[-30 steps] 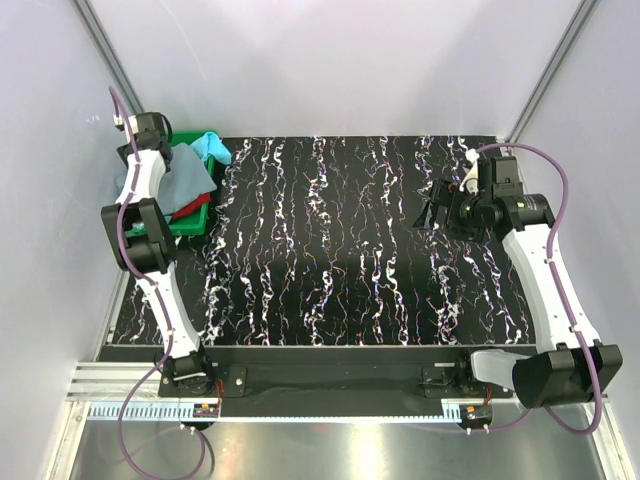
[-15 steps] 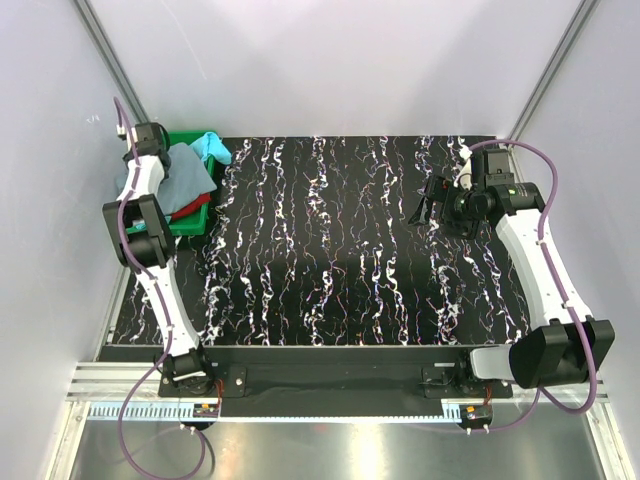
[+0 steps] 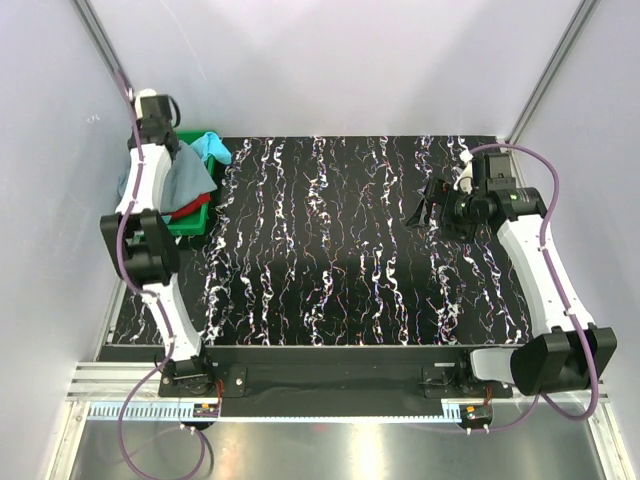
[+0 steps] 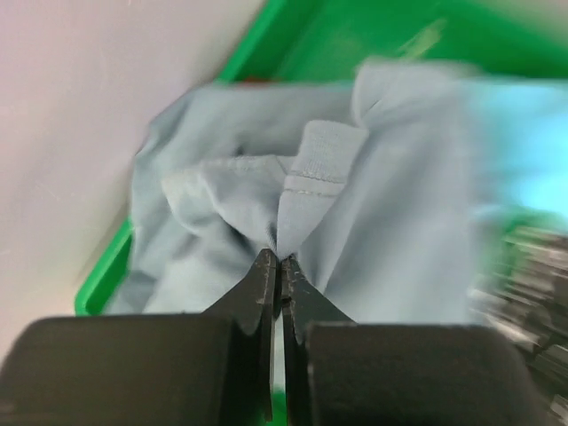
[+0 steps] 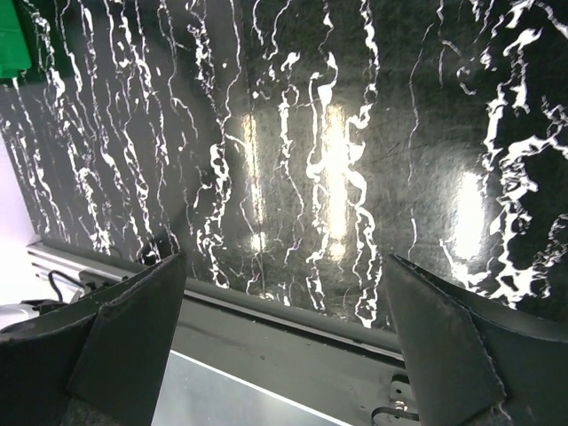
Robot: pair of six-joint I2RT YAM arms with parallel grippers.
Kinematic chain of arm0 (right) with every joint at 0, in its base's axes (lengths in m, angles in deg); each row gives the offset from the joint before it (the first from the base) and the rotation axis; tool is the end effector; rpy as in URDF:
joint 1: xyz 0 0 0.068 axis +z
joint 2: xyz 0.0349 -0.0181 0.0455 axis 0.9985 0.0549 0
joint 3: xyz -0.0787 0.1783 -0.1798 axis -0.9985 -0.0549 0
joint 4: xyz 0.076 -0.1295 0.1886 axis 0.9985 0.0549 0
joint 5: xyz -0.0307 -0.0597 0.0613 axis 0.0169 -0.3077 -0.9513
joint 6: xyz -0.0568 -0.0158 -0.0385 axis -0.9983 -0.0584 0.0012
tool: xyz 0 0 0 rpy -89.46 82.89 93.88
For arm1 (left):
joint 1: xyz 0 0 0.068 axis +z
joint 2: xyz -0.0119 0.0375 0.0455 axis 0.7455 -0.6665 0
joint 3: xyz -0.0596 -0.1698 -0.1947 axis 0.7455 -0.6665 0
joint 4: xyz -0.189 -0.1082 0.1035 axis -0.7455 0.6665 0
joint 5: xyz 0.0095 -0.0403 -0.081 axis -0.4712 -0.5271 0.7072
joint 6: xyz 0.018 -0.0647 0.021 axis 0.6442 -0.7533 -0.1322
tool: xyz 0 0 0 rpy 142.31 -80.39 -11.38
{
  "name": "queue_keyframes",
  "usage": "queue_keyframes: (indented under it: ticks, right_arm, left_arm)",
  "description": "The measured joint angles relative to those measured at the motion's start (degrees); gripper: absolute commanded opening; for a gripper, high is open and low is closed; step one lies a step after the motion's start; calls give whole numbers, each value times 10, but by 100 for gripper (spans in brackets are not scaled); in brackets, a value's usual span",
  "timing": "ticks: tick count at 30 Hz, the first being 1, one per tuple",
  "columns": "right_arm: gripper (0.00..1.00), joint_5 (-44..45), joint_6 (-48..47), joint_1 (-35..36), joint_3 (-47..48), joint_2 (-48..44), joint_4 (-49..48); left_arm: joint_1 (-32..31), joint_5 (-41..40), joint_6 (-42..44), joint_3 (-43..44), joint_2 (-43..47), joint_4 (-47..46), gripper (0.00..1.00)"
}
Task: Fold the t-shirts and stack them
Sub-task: Grab the tshirt from the pile, then move the tshirt to the center of the board
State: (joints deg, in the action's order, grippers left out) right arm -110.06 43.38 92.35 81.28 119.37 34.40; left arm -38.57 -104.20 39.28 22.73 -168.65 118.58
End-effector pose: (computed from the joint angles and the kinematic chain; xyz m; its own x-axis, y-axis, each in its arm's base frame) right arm 0.2453 0.0435 0.3224 -0.8608 0.2134 -0.4620 -0.0204 0.8927 0.4502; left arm 0.4606 0.1028 0.2869 -0.5244 -0.2663 -0.8088 -0.5849 0.8029 0.1149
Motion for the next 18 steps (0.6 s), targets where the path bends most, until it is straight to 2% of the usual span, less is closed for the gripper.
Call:
queue_keyframes:
  ticks: [5, 11, 14, 18]
  right_arm:
    - [100, -6, 12, 16, -25, -30, -3]
    - [100, -22, 30, 43, -49, -72, -8]
    - [100, -33, 47, 44, -64, -101, -10]
    - [100, -49, 71, 44, -85, -138, -16]
  left_arm:
    - [-47, 61, -34, 31, 120, 5, 0]
    - [-40, 201, -122, 121, 221, -18, 0]
    - [-54, 291, -176, 126, 268, -57, 0]
    - [-129, 379, -212, 83, 330, -104, 0]
